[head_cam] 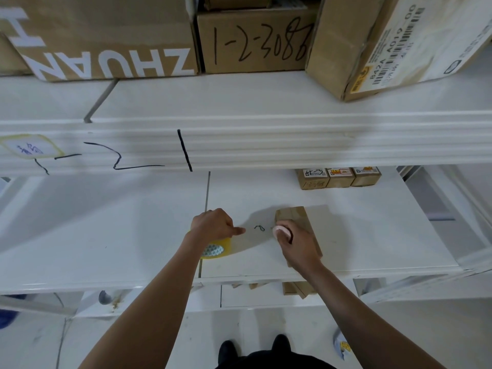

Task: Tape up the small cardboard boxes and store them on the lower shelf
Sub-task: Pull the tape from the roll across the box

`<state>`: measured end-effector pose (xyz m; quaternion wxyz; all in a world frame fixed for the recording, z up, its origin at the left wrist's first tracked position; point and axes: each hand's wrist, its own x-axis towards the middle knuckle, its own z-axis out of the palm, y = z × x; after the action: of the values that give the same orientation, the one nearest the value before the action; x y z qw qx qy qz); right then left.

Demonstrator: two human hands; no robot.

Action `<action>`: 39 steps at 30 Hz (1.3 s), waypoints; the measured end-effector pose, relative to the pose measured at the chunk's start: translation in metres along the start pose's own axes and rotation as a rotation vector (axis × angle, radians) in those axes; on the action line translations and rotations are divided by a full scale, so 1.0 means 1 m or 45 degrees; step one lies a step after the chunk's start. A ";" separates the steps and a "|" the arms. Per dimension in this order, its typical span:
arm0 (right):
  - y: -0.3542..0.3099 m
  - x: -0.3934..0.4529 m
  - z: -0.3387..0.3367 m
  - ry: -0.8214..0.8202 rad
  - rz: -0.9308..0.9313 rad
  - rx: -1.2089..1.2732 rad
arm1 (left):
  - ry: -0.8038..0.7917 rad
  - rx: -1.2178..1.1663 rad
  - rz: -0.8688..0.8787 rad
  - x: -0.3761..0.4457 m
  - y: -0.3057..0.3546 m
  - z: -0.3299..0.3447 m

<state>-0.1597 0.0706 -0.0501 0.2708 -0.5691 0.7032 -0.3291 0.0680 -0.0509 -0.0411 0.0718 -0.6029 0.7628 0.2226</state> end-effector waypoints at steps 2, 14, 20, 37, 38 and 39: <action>0.004 -0.002 0.001 0.009 -0.002 -0.017 | 0.005 -0.016 -0.005 -0.001 -0.002 -0.001; 0.007 -0.004 0.002 -0.060 -0.057 -0.037 | 0.034 -0.067 -0.020 -0.003 -0.006 0.000; 0.007 -0.003 0.004 -0.064 -0.012 0.010 | 0.042 -0.068 0.007 -0.006 -0.006 0.000; 0.008 0.004 0.007 -0.127 -0.053 -0.073 | 0.048 -0.087 -0.005 -0.004 -0.006 -0.001; 0.007 0.003 0.006 -0.129 -0.055 -0.073 | 0.048 -0.091 -0.006 -0.004 -0.007 -0.001; 0.007 0.003 0.006 -0.132 -0.058 -0.073 | 0.048 -0.094 -0.007 -0.004 -0.007 -0.001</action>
<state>-0.1600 0.0672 -0.0589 0.2828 -0.6088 0.6842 -0.2850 0.0757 -0.0496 -0.0402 0.0357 -0.6113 0.7537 0.2389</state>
